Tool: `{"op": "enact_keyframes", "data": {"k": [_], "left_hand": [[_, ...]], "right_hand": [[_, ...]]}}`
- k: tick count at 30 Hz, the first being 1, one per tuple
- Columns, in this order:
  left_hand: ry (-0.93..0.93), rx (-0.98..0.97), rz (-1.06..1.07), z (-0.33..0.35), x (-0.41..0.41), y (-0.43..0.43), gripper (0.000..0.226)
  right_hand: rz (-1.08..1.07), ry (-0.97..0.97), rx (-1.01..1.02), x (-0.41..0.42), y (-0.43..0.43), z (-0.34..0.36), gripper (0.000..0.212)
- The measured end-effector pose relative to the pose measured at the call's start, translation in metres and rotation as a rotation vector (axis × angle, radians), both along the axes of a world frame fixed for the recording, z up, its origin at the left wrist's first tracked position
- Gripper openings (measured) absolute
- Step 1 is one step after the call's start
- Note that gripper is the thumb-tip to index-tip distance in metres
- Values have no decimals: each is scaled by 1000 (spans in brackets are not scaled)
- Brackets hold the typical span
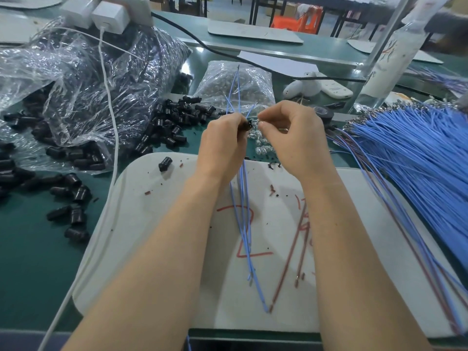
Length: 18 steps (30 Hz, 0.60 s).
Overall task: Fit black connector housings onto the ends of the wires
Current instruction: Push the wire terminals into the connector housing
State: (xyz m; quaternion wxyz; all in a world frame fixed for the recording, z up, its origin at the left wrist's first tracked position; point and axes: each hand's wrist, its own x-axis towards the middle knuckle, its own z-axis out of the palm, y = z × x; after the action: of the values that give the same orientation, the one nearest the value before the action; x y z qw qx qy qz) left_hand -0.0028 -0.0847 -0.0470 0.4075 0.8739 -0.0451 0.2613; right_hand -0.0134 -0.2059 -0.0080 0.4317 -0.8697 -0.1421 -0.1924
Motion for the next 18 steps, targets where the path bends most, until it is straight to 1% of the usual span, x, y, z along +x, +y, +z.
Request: {"op": "enact_keyframes", "data": {"k": [8, 14, 18], "left_hand": [[37, 44, 11, 3, -2, -1, 16], [61, 102, 30, 3, -4, -2, 16], [77, 139, 39, 4, -6, -2, 17]], "right_hand": [[-55, -67, -88, -2, 5, 0, 14], [-95, -66, -80, -1, 2, -1, 14], [-119, -27, -87, 1, 0, -4, 14]]}}
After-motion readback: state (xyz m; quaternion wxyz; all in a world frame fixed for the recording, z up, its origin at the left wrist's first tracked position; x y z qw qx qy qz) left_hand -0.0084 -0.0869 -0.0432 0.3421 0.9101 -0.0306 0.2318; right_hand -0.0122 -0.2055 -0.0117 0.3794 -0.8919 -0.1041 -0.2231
